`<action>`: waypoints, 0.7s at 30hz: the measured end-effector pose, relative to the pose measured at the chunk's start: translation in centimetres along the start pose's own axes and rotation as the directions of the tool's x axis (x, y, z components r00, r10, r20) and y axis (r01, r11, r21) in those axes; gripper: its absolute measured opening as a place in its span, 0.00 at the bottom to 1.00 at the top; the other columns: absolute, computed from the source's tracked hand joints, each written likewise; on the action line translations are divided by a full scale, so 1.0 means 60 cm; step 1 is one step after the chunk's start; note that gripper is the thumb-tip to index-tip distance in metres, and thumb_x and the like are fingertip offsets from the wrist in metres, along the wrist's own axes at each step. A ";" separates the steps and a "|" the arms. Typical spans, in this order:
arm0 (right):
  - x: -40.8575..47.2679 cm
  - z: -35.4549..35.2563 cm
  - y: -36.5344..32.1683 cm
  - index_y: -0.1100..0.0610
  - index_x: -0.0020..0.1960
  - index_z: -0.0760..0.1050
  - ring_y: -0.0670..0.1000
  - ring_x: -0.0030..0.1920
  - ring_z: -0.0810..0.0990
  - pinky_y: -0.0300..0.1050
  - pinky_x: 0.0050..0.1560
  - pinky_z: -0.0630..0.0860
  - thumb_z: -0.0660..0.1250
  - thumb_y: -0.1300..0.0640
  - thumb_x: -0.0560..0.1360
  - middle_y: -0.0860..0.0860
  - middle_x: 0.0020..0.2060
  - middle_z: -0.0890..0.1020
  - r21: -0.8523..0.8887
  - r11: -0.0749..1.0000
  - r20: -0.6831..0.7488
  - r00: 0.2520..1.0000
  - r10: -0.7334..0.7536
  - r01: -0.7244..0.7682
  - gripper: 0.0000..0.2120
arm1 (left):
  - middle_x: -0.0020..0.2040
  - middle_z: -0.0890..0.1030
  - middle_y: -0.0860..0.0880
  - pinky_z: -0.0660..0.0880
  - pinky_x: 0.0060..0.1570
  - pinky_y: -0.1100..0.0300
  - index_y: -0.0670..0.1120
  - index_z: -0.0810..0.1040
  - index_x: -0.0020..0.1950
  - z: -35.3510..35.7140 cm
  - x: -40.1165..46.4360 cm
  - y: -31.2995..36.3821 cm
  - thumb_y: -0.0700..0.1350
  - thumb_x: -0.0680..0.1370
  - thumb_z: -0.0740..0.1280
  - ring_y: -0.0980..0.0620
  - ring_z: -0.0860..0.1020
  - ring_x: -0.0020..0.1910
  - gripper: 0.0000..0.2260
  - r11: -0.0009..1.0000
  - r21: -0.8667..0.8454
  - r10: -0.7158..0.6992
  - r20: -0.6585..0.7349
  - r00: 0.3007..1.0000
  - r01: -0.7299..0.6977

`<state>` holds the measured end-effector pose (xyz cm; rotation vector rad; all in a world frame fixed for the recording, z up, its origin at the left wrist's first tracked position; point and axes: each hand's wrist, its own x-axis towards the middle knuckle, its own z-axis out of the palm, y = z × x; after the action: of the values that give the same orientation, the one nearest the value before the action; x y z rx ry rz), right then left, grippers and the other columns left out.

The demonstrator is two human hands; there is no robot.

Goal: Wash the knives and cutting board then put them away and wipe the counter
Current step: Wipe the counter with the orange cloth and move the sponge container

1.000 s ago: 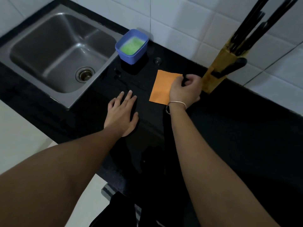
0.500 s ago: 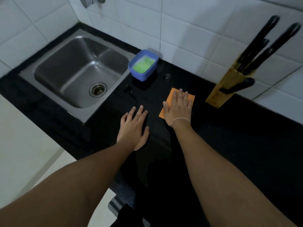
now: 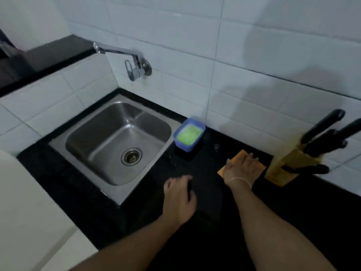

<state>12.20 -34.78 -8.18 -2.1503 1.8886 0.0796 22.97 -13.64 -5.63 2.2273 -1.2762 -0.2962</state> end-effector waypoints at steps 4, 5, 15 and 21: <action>-0.017 0.001 -0.007 0.61 0.81 0.42 0.63 0.80 0.42 0.63 0.78 0.41 0.43 0.40 0.83 0.59 0.81 0.42 -0.043 0.996 -0.033 0.997 0.074 -0.076 0.35 | 0.57 0.77 0.50 0.62 0.71 0.42 0.49 0.75 0.63 -0.021 0.108 0.017 0.47 0.70 0.68 0.48 0.72 0.61 0.21 1.000 0.001 -0.003 -0.252 0.968 0.003; -0.020 0.000 -0.015 0.60 0.82 0.42 0.63 0.80 0.43 0.63 0.78 0.42 0.43 0.40 0.83 0.59 0.81 0.42 -0.041 0.994 -0.025 0.994 0.105 -0.106 0.35 | 0.58 0.76 0.50 0.62 0.70 0.43 0.49 0.74 0.63 -0.030 0.139 0.022 0.49 0.70 0.68 0.47 0.71 0.62 0.22 1.000 0.007 -0.014 -0.247 0.969 0.016; 0.011 0.015 -0.025 0.61 0.81 0.45 0.64 0.80 0.46 0.66 0.77 0.43 0.44 0.40 0.83 0.60 0.81 0.46 -0.061 0.995 -0.028 0.997 0.073 -0.075 0.35 | 0.78 0.61 0.40 0.51 0.76 0.36 0.48 0.51 0.80 -0.043 0.325 0.010 0.71 0.62 0.74 0.35 0.59 0.77 0.57 0.946 0.256 -0.231 0.095 0.968 0.201; 0.061 0.011 -0.055 0.61 0.82 0.45 0.66 0.79 0.46 0.66 0.77 0.42 0.45 0.40 0.83 0.64 0.80 0.48 -0.126 0.980 -0.012 0.988 -0.157 0.154 0.35 | 0.69 0.72 0.42 0.70 0.63 0.41 0.53 0.41 0.82 -0.039 0.348 -0.013 0.59 0.62 0.79 0.37 0.72 0.66 0.60 0.969 0.117 -0.231 0.100 0.968 0.219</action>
<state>16.07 -37.81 -9.06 -2.3832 1.7631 0.1466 35.57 -30.20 -2.49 2.4816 -1.1175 -0.4569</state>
